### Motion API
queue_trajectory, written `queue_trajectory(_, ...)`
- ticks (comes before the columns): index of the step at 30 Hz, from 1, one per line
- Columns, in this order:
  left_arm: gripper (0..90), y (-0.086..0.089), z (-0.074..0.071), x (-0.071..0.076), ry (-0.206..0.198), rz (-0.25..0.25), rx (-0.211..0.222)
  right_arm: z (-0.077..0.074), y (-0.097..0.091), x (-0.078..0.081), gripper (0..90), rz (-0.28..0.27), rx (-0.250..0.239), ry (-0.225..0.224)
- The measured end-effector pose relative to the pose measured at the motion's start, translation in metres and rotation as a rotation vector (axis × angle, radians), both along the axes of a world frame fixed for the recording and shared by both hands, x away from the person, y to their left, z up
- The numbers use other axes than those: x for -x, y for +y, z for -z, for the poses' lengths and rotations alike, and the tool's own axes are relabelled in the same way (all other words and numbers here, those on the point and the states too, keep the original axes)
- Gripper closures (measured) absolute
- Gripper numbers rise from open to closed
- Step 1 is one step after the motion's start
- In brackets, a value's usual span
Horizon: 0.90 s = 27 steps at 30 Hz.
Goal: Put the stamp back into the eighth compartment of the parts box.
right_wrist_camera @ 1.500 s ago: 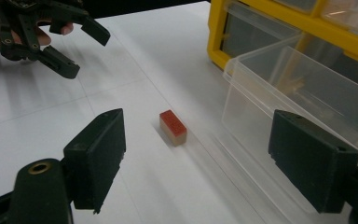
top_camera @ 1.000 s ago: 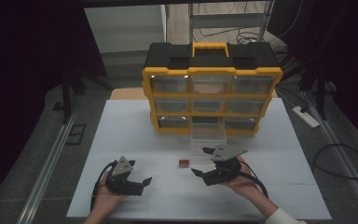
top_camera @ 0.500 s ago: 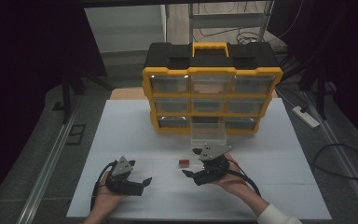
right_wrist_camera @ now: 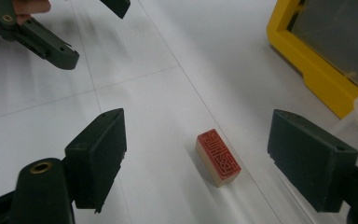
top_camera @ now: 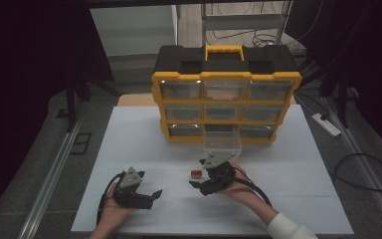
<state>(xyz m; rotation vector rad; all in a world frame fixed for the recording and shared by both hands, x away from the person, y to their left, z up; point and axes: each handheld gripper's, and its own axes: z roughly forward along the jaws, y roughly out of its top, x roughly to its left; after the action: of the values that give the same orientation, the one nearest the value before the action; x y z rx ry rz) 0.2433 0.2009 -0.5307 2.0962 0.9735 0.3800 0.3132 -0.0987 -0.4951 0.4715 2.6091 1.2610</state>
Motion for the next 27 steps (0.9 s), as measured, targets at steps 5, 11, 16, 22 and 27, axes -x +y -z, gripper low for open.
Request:
queue_trajectory(5, 7.0, 0.0, 0.0, 0.0, 0.002, 0.003, 0.0, 0.005, 0.004, -0.003, 22.8, -0.011, 0.029, 0.005)
queue_trajectory(11, 7.0, -0.001, 0.0, 0.0, 0.004, 0.006, -0.001, 0.012, 0.009, -0.007, 25.4, -0.01, 0.066, 0.012)
queue_trajectory(16, 7.1, -0.001, 0.001, 0.0, 0.005, 0.008, -0.002, 0.018, 0.014, -0.01, 28.6, -0.012, 0.095, 0.007)
queue_trajectory(22, 7.3, -0.001, 0.0, 0.001, -0.005, 0.006, 0.0, 0.022, 0.015, -0.014, 32.5, 0.003, 0.101, 0.017)
queue_trajectory(27, 7.4, -0.001, 0.0, 0.001, -0.005, 0.009, -0.001, 0.026, 0.017, -0.018, 37.8, 0.004, 0.114, 0.018)
